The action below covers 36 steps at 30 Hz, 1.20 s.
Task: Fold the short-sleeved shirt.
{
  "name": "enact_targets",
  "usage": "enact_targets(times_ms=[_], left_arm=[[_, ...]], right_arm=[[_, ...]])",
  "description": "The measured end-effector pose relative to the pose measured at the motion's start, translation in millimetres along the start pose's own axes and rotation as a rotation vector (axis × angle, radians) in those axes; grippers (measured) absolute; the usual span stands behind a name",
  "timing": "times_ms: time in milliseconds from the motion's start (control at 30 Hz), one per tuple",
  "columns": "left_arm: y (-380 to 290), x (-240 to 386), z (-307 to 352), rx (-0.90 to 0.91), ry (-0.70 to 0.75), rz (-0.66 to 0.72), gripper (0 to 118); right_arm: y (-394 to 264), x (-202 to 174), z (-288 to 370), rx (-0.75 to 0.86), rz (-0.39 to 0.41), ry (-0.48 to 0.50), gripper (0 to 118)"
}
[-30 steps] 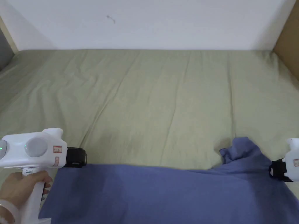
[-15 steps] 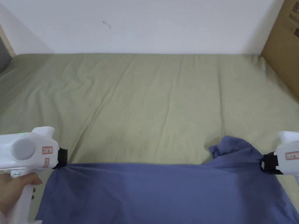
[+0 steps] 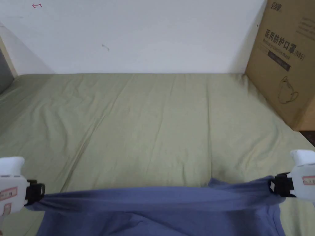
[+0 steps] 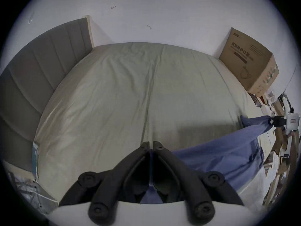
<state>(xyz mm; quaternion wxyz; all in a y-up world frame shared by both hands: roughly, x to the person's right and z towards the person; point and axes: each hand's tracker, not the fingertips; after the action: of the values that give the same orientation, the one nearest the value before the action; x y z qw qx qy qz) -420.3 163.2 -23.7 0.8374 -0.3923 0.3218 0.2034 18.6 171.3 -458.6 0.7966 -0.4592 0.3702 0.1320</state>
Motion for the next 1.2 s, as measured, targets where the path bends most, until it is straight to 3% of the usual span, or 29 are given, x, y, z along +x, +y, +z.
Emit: enact_targets(times_ms=[200, 367, 433, 500, 533, 600, 633, 700, 867, 900, 967, 1000, 1033, 1100, 1133, 1200], left_arm=[[-80.1, -13.1, 15.4, -0.075, 0.019, 0.007, 1], [-121.5, -20.3, 15.1, -0.128, 0.022, 0.005, 4], [-128.0, -22.2, 14.5, -0.126, 0.014, 0.028, 26], [-131.9, -23.3, 13.6, -0.124, 0.04, 0.045, 71], [-131.5, -22.9, 13.6, -0.132, 0.059, 0.042, 71], [-134.3, -25.7, 16.2, -0.132, 0.061, 0.044, 81], [-135.1, -26.2, 19.9, -0.126, 0.056, 0.052, 94], [-135.6, -27.7, 28.2, -0.094, 0.033, 0.087, 103], [-129.5, -26.6, 48.2, -0.041, -0.045, 0.166, 98], [-127.2, -24.3, 52.5, -0.034, -0.064, 0.163, 82], [-124.2, -16.7, 56.8, -0.029, -0.072, 0.153, 37], [-124.2, -12.2, 57.3, -0.023, -0.076, 0.136, 0], [-124.7, -8.3, 55.6, -0.015, -0.071, 0.121, 0], [-125.4, -7.2, 54.3, -0.026, -0.099, 0.138, 0], [-126.6, -7.0, 51.9, -0.042, -0.141, 0.15, 0], [-131.5, -8.7, 49.8, -0.029, -0.132, 0.169, 0]], right_arm=[[-99.4, -3.8, 16.5, -0.11, 0.0, 0.011, 0], [-155.8, 10.0, 0.7, -0.188, -0.076, 0.023, 0], [-165.9, 8.8, -0.6, -0.185, -0.076, 0.01, 0], [-169.4, 7.0, -0.2, -0.167, -0.078, 0.007, 2], [-168.7, 6.3, -0.6, -0.169, -0.077, 0.007, 4], [-167.7, 0.0, 1.9, -0.178, -0.058, -0.004, 11], [-167.1, -2.6, 2.4, -0.187, -0.036, -0.032, 28], [-166.8, -10.9, 6.8, -0.177, 0.005, -0.068, 70], [-146.0, -27.7, 18.7, -0.085, -0.014, -0.027, 72], [-139.1, -33.7, 19.7, -0.061, -0.009, -0.018, 69], [-126.9, -49.4, 20.7, -0.013, 0.039, -0.022, 53], [-121.3, -59.5, 19.1, 0.009, 0.067, -0.032, 19], [-117.5, -69.6, 15.7, 0.029, 0.084, -0.036, 0], [-113.2, -88.9, 5.7, 0.019, 0.077, -0.002, 0], [-112.6, -100.6, -0.9, -0.013, 0.128, 0.048, 0], [-114.7, -122.4, -10.4, -0.005, 0.165, 0.025, 0]])
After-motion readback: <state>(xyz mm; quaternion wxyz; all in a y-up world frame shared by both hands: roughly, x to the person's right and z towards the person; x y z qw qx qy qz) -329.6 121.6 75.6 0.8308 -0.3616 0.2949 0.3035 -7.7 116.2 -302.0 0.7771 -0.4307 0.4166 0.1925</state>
